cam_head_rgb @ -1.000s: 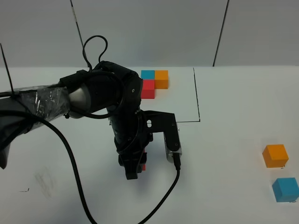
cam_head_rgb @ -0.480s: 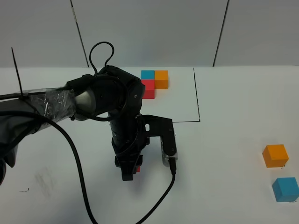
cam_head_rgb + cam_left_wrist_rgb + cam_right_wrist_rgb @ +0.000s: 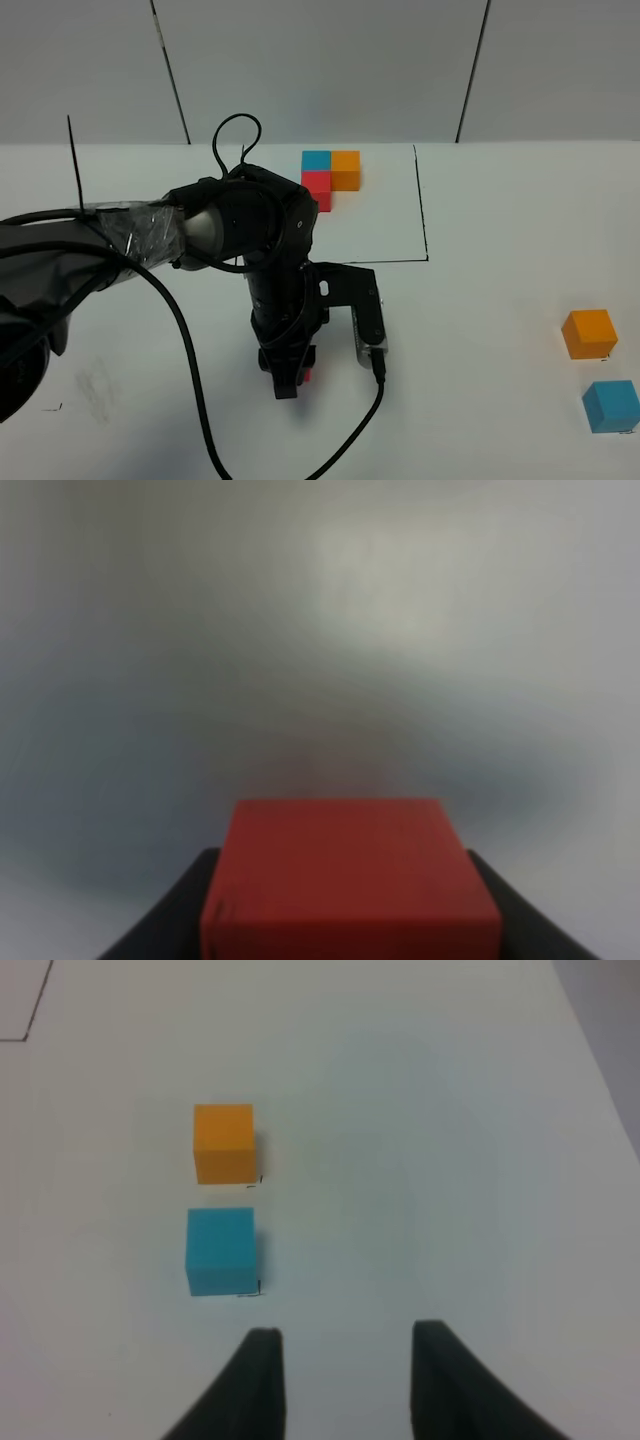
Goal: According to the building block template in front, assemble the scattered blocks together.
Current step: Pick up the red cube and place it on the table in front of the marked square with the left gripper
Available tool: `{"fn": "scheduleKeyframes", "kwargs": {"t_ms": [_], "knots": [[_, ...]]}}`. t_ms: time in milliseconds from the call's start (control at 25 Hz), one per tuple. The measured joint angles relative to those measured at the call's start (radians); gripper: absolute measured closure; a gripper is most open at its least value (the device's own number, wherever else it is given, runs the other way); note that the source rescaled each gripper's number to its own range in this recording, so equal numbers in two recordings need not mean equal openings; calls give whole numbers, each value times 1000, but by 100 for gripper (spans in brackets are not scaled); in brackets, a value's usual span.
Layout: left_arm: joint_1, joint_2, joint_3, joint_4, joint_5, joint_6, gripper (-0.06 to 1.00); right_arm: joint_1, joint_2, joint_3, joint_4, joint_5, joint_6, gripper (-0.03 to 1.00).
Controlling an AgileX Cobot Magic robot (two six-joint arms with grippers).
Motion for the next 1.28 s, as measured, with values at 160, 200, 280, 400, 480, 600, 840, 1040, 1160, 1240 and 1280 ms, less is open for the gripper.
{"fn": "scheduleKeyframes", "kwargs": {"t_ms": [160, 200, 280, 400, 480, 600, 840, 1040, 1160, 1240, 1280], "knots": [[0, 2, 0, -26, -2, 1, 94, 0, 0, 0, 0, 0, 0, 97], [0, 2, 0, -38, -2, 1, 94, 0, 0, 0, 0, 0, 0, 97], [-6, 2, 0, -41, -2, 1, 94, 0, 0, 0, 0, 0, 0, 97], [-28, 2, 0, -30, 0, 1, 94, 0, 0, 0, 0, 0, 0, 97], [-42, 2, 0, -27, -1, -5, 94, 0, 0, 0, 0, 0, 0, 97], [-49, 3, 0, -27, -2, -42, 94, 0, 0, 0, 0, 0, 0, 97], [-49, 6, 0, -23, 23, -105, 94, 0, 0, 0, 0, 0, 0, 97], [-54, 6, 0, -22, 30, -116, 94, 0, 0, 0, 0, 0, 0, 97], [-54, 6, 0, -22, 28, -120, 94, 0, 0, 0, 0, 0, 0, 97], [-54, 6, 0, -18, 19, -121, 94, 0, 0, 0, 0, 0, 0, 97], [-54, 7, 0, -15, 10, -121, 94, 0, 0, 0, 0, 0, 0, 97]]}}
